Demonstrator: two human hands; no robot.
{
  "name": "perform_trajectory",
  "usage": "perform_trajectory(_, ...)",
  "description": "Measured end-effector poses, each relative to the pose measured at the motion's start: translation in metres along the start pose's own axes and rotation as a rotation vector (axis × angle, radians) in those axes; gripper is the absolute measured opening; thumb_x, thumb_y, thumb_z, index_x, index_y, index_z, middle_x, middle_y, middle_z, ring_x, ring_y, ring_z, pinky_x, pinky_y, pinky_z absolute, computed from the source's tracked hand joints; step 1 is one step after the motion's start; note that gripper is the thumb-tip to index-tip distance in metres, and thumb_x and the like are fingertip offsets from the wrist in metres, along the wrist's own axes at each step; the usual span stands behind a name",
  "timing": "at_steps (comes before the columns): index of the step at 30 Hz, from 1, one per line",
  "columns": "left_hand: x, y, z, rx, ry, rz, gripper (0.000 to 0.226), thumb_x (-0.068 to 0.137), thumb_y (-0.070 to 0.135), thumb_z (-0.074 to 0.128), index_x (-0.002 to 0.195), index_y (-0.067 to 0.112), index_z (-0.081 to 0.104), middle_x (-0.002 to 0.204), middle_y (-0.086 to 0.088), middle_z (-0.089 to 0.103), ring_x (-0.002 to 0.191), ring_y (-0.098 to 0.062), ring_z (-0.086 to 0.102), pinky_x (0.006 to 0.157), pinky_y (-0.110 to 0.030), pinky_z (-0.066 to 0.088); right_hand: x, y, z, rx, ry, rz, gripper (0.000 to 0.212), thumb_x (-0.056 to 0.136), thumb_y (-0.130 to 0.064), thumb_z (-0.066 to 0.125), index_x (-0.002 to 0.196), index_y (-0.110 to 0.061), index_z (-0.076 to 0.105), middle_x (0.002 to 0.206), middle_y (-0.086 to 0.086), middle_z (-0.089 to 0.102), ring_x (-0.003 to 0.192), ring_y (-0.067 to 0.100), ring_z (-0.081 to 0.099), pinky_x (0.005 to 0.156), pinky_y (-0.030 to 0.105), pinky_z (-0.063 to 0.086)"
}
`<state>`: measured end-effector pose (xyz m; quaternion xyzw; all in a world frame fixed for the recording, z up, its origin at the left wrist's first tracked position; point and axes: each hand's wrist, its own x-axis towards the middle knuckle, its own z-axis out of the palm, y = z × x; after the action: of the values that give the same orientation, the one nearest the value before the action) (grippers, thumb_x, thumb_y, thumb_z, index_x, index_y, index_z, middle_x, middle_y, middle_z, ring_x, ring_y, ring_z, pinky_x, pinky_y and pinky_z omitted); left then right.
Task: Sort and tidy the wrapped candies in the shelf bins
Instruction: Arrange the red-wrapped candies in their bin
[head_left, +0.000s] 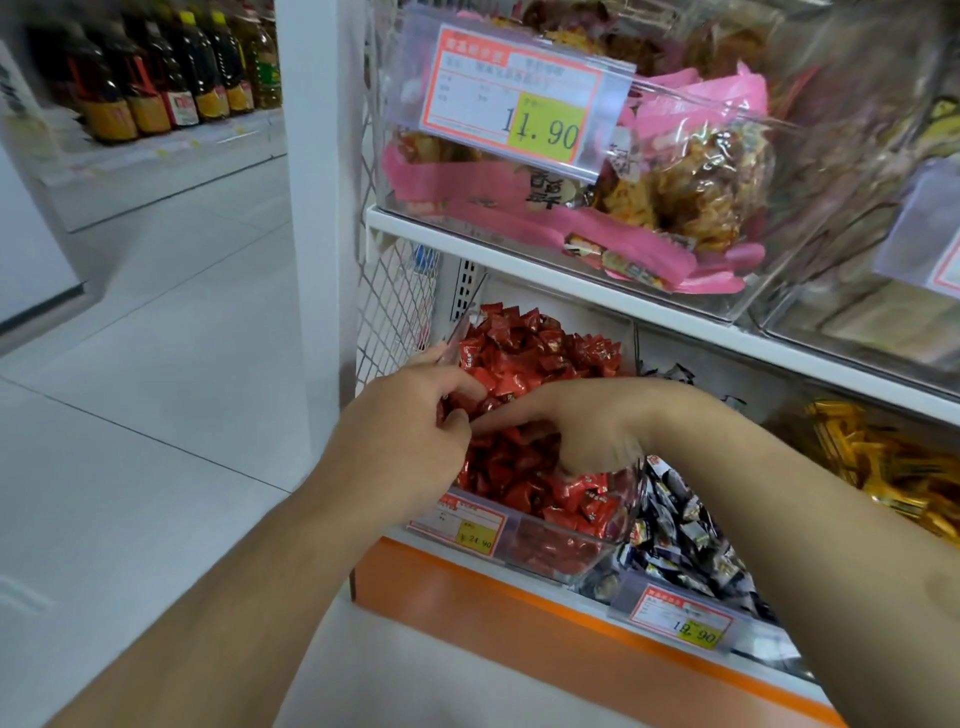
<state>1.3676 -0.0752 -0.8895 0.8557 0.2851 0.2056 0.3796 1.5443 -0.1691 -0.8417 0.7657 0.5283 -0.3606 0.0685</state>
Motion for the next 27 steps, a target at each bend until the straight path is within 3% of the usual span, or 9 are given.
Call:
perform_trajectory(3, 0.0, -0.001, 0.0, -0.012, -0.001, 0.003, 0.031, 0.099, 0.02, 0.062, 0.114, 0.046, 0.07, 0.161, 0.025, 0.032, 0.14, -0.006, 0.047, 0.111, -0.026, 0.04, 0.006, 0.007, -0.005, 0.031, 0.036, -0.003, 0.103, 0.081, 0.014, 0.057, 0.145, -0.064, 0.039, 0.154, -0.017, 0.049, 0.137, 0.005, 0.05, 0.107, 0.034, 0.053)
perform_trajectory(10, 0.001, 0.001, 0.0, -0.011, -0.003, -0.008, 0.035, 0.1, 0.017, 0.061, 0.115, 0.048, 0.069, 0.162, 0.026, 0.03, 0.14, -0.009, 0.048, 0.112, -0.029, 0.042, 0.004, 0.015, -0.008, 0.045, 0.157, -0.037, 0.103, 0.078, 0.012, 0.057, 0.138, -0.07, 0.044, 0.15, -0.027, 0.05, 0.127, 0.008, 0.059, 0.105, 0.037, 0.054)
perform_trajectory(12, 0.001, 0.001, 0.0, -0.01, -0.001, -0.008, 0.034, 0.1, 0.018, 0.061, 0.115, 0.048, 0.069, 0.162, 0.026, 0.03, 0.139, -0.009, 0.05, 0.103, -0.02, 0.044, -0.003, 0.016, -0.01, 0.079, 0.18, -0.07, 0.102, 0.077, 0.013, 0.056, 0.136, -0.07, 0.046, 0.148, -0.029, 0.051, 0.125, 0.007, 0.061, 0.102, 0.04, 0.057)
perform_trajectory(14, 0.001, 0.001, 0.0, -0.008, -0.012, -0.022, 0.033, 0.1, 0.019, 0.062, 0.115, 0.047, 0.069, 0.162, 0.026, 0.03, 0.131, -0.005, 0.054, 0.083, -0.006, 0.037, -0.013, 0.016, -0.011, 0.17, 0.189, -0.095, 0.101, 0.08, 0.017, 0.057, 0.14, -0.063, 0.049, 0.142, -0.028, 0.056, 0.124, 0.001, 0.061, 0.095, 0.036, 0.061)
perform_trajectory(16, 0.002, -0.001, 0.001, -0.009, -0.023, -0.029, 0.031, 0.099, 0.019, 0.063, 0.114, 0.045, 0.07, 0.162, 0.026, 0.029, 0.124, -0.003, 0.057, 0.076, -0.003, 0.031, -0.02, 0.013, -0.009, 0.22, 0.164, -0.114, 0.099, 0.082, 0.02, 0.059, 0.145, -0.057, 0.048, 0.141, -0.025, 0.058, 0.121, -0.001, 0.062, 0.093, 0.035, 0.062)
perform_trajectory(18, 0.002, -0.001, 0.001, 0.008, -0.013, -0.013, 0.028, 0.098, 0.019, 0.063, 0.11, 0.043, 0.072, 0.162, 0.025, 0.03, 0.131, -0.006, 0.055, 0.085, -0.006, 0.034, -0.021, 0.008, -0.003, 0.224, 0.074, -0.095, 0.098, 0.085, 0.017, 0.062, 0.153, -0.051, 0.04, 0.143, -0.02, 0.059, 0.121, 0.004, 0.064, 0.097, 0.036, 0.06)
perform_trajectory(21, 0.001, 0.002, 0.001, 0.012, -0.003, 0.0, 0.028, 0.097, 0.019, 0.064, 0.109, 0.043, 0.072, 0.161, 0.025, 0.032, 0.137, -0.01, 0.051, 0.102, -0.021, 0.039, -0.013, 0.001, 0.008, 0.061, -0.035, -0.015, 0.093, 0.088, 0.001, 0.072, 0.158, -0.045, 0.033, 0.153, -0.015, 0.052, 0.137, 0.01, 0.052, 0.113, 0.037, 0.047)
perform_trajectory(24, 0.0, 0.002, 0.002, 0.001, -0.012, -0.002, 0.03, 0.098, 0.017, 0.063, 0.11, 0.043, 0.072, 0.162, 0.025, 0.031, 0.139, -0.009, 0.049, 0.104, -0.021, 0.036, -0.01, -0.007, 0.008, -0.095, -0.027, 0.038, 0.093, 0.087, -0.014, 0.077, 0.157, -0.051, 0.029, 0.162, -0.016, 0.038, 0.146, 0.012, 0.04, 0.113, 0.031, 0.038)
perform_trajectory(27, 0.001, 0.0, 0.002, -0.012, -0.022, -0.013, 0.031, 0.098, 0.017, 0.063, 0.108, 0.045, 0.071, 0.163, 0.025, 0.029, 0.141, -0.008, 0.047, 0.106, -0.022, 0.036, -0.01, -0.008, 0.001, -0.159, -0.016, 0.08, 0.097, 0.084, -0.022, 0.082, 0.155, -0.059, 0.026, 0.165, -0.015, 0.031, 0.15, 0.015, 0.033, 0.115, 0.036, 0.035)
